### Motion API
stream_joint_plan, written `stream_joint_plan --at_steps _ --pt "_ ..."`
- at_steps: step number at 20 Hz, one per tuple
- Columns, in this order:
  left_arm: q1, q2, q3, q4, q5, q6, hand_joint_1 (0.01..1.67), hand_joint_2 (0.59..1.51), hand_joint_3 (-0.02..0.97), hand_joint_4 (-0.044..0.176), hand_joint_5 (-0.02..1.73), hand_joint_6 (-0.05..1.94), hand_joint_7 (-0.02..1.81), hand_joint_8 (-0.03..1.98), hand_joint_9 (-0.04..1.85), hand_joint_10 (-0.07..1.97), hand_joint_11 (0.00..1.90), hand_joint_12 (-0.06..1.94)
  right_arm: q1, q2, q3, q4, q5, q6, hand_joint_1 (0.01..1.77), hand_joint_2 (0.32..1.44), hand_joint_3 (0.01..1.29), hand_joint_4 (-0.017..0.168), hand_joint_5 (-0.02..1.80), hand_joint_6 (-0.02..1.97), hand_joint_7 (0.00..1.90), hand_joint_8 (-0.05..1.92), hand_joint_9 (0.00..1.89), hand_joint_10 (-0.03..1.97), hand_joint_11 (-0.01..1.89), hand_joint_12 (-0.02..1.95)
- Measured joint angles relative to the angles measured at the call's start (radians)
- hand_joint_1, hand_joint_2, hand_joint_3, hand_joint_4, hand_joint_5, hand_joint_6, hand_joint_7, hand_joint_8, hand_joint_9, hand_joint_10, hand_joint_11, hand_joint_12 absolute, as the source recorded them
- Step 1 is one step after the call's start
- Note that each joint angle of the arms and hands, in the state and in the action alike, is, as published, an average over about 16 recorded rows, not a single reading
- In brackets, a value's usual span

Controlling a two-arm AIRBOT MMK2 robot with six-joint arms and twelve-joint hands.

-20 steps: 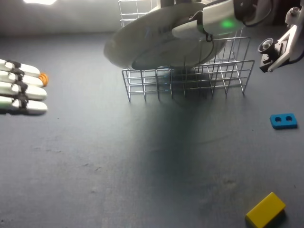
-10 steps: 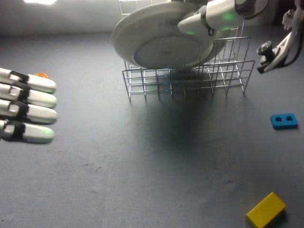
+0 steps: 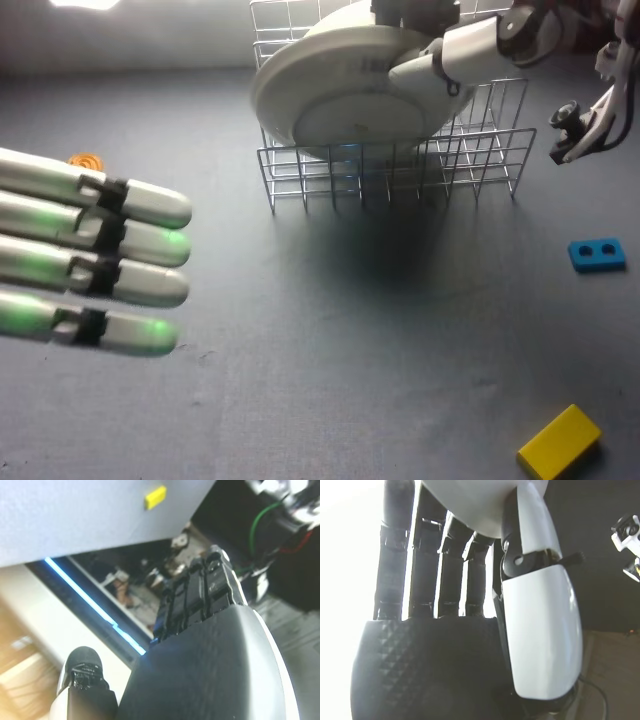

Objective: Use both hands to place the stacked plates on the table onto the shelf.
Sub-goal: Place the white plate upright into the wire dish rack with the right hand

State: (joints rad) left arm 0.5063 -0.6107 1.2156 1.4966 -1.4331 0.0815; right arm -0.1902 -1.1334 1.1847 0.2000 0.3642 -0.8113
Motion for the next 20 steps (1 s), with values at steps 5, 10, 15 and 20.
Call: stream_joint_plan --at_steps 5,10,15,20 --pt "-0.042 0.012 -0.063 0.034 0.015 0.0 0.02 1.089 0.012 0.002 0.02 0.01 0.01 -0.01 0.02 0.01 0.01 0.0 -0.025 -0.008 0.013 0.001 0.018 -0.018 1.18 1.04 0.01 -0.012 0.82 1.0 0.95 1.08 1.03 0.66 0.76 1.19" --pt "-0.059 0.021 -0.097 0.039 0.016 0.0 0.02 1.088 0.012 0.002 0.02 0.01 0.02 -0.01 0.02 0.01 0.01 0.0 -0.042 -0.015 0.024 0.0 0.024 -0.023 1.18 1.06 0.01 -0.012 0.78 1.06 0.92 1.1 0.97 0.66 0.7 1.22" --pt "-0.057 0.024 -0.105 0.035 -0.013 -0.001 0.02 1.086 0.012 0.002 0.02 0.01 0.02 -0.01 0.02 0.01 0.01 0.0 -0.049 -0.018 0.03 -0.002 0.022 -0.02 1.15 1.09 0.01 -0.011 0.72 1.07 0.87 0.97 0.9 0.62 0.61 1.26" --pt "-0.043 0.026 -0.101 0.023 -0.047 0.008 0.02 1.084 0.011 0.002 0.02 0.01 0.02 -0.01 0.02 0.01 0.01 0.0 -0.049 -0.016 0.031 -0.002 0.025 -0.013 1.09 1.12 0.01 -0.008 0.7 0.79 0.86 0.64 0.84 0.49 0.49 1.28"
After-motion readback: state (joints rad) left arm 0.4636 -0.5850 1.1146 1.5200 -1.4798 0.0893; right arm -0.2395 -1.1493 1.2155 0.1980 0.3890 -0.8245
